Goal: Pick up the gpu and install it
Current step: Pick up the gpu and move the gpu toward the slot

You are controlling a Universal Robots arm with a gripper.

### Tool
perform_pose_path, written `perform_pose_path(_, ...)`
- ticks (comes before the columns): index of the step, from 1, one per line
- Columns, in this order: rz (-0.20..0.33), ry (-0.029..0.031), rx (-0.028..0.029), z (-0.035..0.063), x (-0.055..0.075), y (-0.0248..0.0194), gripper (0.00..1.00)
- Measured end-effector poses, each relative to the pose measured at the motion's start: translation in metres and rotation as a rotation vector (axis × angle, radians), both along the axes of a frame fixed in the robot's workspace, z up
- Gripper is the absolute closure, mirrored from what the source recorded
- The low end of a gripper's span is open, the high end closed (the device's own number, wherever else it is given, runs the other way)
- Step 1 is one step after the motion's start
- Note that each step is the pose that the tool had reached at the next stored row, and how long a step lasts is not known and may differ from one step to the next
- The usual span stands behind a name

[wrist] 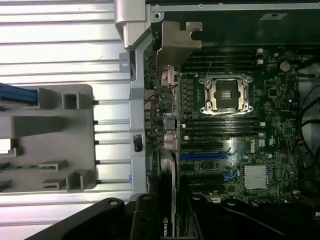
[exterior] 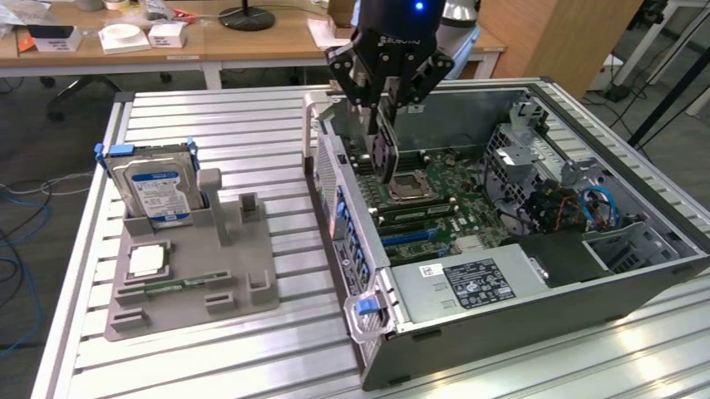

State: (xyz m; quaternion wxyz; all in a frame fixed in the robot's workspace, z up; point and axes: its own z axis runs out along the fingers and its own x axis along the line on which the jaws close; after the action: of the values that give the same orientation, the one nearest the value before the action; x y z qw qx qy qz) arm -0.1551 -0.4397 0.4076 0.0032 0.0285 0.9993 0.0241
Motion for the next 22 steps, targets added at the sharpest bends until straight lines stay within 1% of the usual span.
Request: perform_pose_path(22, 0.0, 0.0005, 0.0, 0.0, 0.037, 0.0, 0.74)
